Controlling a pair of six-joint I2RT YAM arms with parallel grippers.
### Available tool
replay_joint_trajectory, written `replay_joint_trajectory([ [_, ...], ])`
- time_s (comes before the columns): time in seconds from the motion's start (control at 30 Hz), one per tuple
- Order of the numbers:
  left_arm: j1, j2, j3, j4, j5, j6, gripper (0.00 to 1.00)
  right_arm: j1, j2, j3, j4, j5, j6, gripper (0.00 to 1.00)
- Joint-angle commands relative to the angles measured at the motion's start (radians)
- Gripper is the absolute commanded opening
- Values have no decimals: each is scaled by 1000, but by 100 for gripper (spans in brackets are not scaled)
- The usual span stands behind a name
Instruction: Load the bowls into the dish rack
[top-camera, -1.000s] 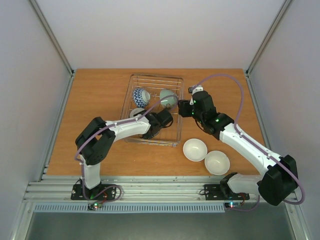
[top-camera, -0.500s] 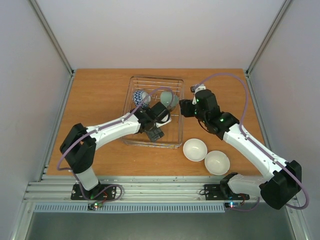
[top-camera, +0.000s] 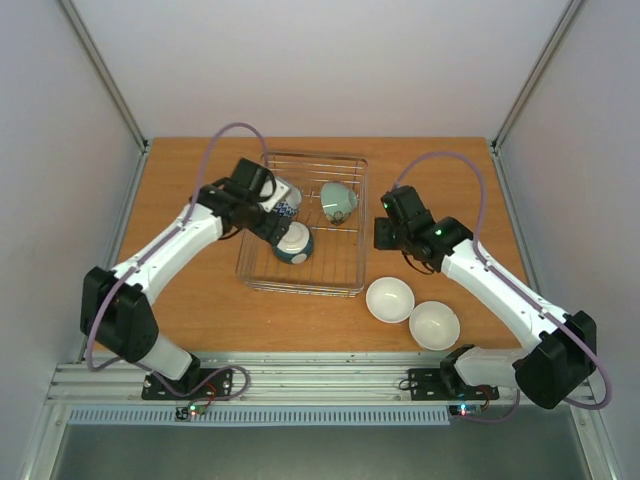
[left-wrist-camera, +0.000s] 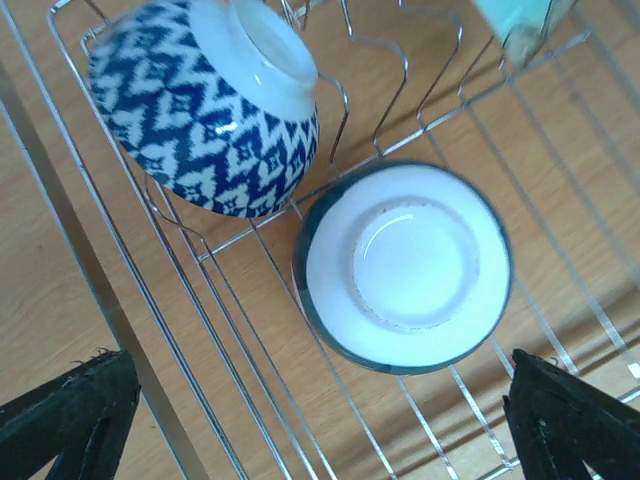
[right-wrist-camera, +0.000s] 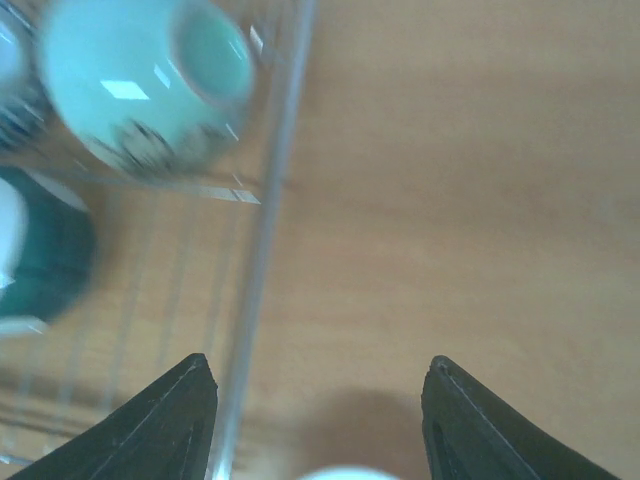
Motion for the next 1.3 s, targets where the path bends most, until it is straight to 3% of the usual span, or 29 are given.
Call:
replay_joint_trajectory([
  [0.0, 62, -49, 30, -16, 236, -72, 99, 2, -49, -109, -180, 53, 138, 56],
  [0.33, 98, -43, 16, -16, 292, -73, 99, 3, -113, -336, -200, -13, 283, 52],
  [0.67, 109, -40, 9, -25, 323, -71, 99, 3, -75, -427, -136, -29, 327, 49],
  [0.73, 110, -40, 8, -25, 324, -71, 99, 3, -63, -435, -122, -32, 325, 45],
  [1.03, 112, -43, 7, -29, 323, -69, 99, 3, -25, -450, -89, -31, 324, 2],
  [1.27, 114, -49, 6, -31, 330, -70, 99, 2, -87, -355, -194, 91, 285, 1],
])
